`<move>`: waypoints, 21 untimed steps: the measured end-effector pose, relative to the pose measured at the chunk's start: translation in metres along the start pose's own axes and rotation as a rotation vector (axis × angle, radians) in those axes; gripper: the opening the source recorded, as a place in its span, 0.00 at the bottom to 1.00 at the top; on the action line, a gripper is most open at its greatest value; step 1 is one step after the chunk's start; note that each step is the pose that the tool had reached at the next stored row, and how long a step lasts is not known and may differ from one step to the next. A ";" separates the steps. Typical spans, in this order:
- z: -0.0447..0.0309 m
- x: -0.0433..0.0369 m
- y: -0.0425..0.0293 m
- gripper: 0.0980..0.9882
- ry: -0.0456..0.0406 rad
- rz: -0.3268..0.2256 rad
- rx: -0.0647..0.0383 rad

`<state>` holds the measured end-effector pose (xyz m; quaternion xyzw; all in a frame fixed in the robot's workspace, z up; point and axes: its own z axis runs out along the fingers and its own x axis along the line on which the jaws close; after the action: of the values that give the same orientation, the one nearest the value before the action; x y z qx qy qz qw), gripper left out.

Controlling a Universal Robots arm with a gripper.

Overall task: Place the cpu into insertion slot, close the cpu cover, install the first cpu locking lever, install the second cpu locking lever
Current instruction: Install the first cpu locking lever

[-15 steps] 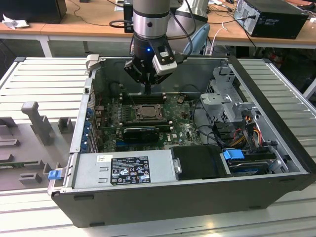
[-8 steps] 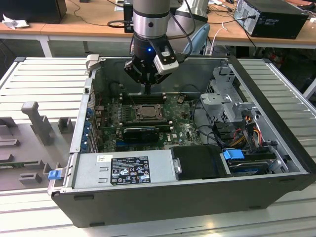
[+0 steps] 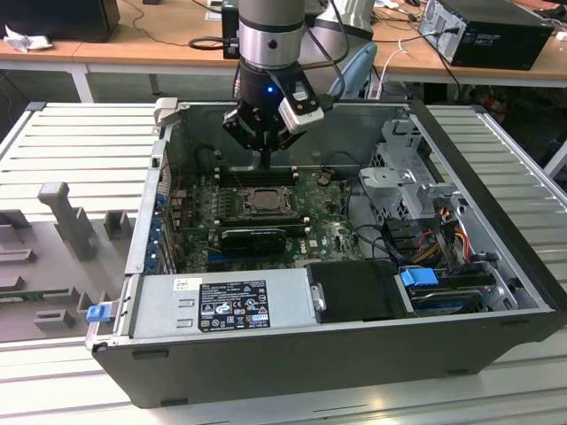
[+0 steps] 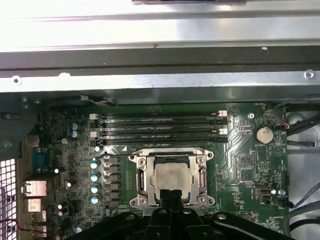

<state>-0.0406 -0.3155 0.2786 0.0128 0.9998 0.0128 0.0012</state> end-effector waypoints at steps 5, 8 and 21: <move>0.0000 0.0000 0.0000 0.01 0.0010 -0.041 0.000; 0.0000 0.0000 0.0000 0.01 0.0014 -0.057 0.000; 0.0000 0.0000 0.0000 0.01 0.0036 -0.142 0.000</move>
<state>-0.0406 -0.3155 0.2786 -0.0582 0.9982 0.0128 0.0003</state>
